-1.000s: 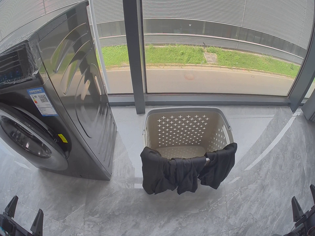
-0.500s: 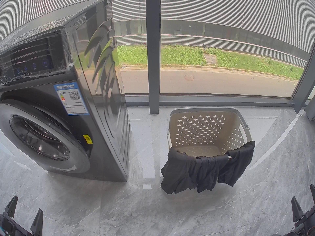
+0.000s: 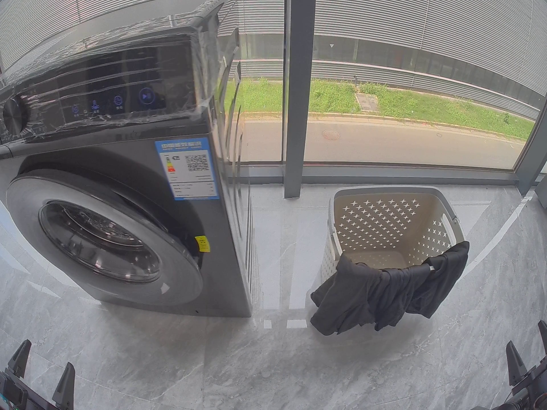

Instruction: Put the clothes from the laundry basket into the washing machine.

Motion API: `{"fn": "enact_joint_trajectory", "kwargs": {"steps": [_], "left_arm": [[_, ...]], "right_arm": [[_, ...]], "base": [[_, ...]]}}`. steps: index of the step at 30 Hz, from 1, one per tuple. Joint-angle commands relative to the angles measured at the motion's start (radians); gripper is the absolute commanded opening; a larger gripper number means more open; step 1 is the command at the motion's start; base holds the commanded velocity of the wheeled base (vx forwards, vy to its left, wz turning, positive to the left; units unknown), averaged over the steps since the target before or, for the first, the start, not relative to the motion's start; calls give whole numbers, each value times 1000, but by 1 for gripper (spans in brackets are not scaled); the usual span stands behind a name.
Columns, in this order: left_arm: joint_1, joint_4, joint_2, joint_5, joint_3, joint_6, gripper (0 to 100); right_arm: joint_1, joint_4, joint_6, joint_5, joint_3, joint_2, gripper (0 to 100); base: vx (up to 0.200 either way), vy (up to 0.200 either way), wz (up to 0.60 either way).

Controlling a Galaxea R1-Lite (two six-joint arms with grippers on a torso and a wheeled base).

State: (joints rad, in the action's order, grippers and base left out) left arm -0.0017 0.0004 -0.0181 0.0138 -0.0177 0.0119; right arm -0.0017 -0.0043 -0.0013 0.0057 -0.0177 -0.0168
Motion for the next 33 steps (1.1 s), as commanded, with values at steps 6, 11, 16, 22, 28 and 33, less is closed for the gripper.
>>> {"fn": "enact_joint_trajectory", "kwargs": {"steps": [6, 11, 16, 22, 28, 33], "left_arm": [[0, 0, 18, 0, 18, 0, 100], [0, 0, 17, 0, 18, 0, 100], [0, 0, 17, 0, 18, 0, 100], [0, 0, 18, 0, 18, -1, 100], [0, 0, 18, 0, 18, -6, 100], [0, 0, 18, -2, 18, -7, 100]], "right_arm": [[0, 0, 0, 0, 18, 9, 100], [0, 0, 0, 0, 18, 9, 100], [0, 0, 0, 0, 18, 9, 100], [0, 0, 0, 0, 18, 9, 100], [0, 0, 0, 0, 18, 9, 100], [0, 0, 0, 0, 18, 9, 100]], "base": [[0, 200, 0], [0, 200, 0], [0, 200, 0], [0, 200, 0], [0, 200, 0], [0, 40, 0]]}}
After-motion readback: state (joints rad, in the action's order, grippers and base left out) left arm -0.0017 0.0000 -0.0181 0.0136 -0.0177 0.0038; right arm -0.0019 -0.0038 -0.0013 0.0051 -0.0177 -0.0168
